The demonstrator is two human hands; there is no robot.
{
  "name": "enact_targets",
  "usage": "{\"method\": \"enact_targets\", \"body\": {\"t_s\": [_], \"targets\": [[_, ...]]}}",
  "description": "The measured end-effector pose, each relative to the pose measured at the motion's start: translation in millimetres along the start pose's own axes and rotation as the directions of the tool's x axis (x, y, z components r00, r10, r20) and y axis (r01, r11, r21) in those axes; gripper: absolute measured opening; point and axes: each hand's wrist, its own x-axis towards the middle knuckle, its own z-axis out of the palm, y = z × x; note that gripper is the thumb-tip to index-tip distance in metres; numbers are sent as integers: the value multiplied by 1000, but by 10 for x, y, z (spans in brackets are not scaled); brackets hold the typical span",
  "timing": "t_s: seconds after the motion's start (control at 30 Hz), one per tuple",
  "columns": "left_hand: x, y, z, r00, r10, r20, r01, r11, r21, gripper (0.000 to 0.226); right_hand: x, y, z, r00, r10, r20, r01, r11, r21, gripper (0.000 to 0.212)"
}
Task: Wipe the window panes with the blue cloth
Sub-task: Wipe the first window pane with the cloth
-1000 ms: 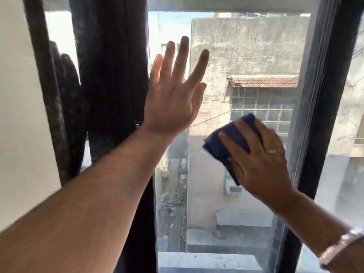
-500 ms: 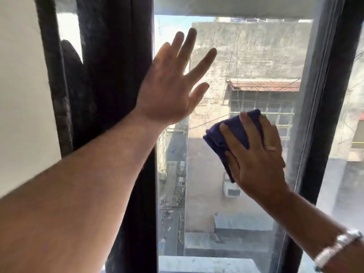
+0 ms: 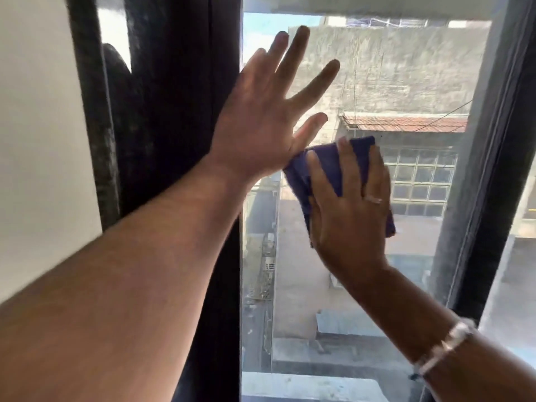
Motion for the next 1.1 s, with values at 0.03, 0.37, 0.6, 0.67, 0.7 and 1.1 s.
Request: {"method": "enact_targets", "body": {"t_s": [0.03,0.37,0.6,0.67,0.7,1.1], "targets": [[-8,-4,-2,1000,6,3,-6,1000,4,56,-83,-133,21,998,-62,33,62,998,10,63],[-11,-5,-11,1000,16,5,-16,1000,19,55,-156,786,-140,999,-36,-19,36,999,-24,48],[-21,-14,-39,999,11,37,-11,1000,15,56,-772,233,-31,739,-632,233,621,773,129,64],[-23,9,-25,999,6,40,-7,1000,24,56,-833,646,-147,770,-599,219,595,798,93,61],[-22,20,-19,999,2,42,-4,999,33,56,-779,824,-193,845,-502,186,502,864,52,58],[-18,5,-15,998,8,54,-9,1000,21,57,-698,741,-166,819,-536,206,537,842,57,46]]}}
